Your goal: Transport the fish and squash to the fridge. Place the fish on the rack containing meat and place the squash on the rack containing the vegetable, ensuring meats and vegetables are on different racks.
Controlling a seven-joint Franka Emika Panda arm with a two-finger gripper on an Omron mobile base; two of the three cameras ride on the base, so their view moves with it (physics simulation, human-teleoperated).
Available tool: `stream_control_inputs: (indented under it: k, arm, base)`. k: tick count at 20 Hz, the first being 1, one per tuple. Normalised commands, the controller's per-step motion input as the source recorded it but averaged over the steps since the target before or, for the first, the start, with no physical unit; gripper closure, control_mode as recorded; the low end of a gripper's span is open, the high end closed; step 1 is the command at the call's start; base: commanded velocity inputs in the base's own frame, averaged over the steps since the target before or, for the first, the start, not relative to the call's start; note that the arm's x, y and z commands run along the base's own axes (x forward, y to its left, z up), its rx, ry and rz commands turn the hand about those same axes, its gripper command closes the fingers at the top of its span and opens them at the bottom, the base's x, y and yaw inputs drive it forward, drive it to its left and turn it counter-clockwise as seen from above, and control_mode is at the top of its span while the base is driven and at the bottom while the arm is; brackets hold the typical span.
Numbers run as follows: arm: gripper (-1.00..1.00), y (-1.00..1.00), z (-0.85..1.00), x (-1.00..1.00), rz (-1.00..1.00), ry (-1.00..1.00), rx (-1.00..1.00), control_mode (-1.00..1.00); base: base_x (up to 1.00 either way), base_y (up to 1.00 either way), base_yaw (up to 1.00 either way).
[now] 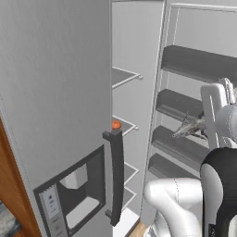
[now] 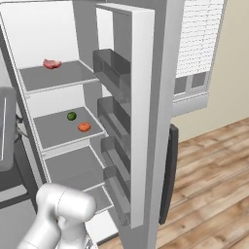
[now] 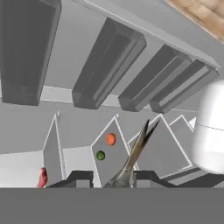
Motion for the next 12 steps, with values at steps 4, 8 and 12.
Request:
stream_control_inputs:
  k: [4,8,12]
  arm:
    - [1.00,0.00,0.39,0.00,-0.29,-0.06,0.06,-1.00]
    - [1.00,0.00,0.38,0.07,-0.11,-0.11,0.12,-1.00]
    - [1.00,-0.01,0.28,0.32,0.08,-0.06,0.07,-1.00]
  base:
    - [0.00,0.00,0.00]
    - [0.00,0.00,0.00]
    - [0.00,0.00,0.00]
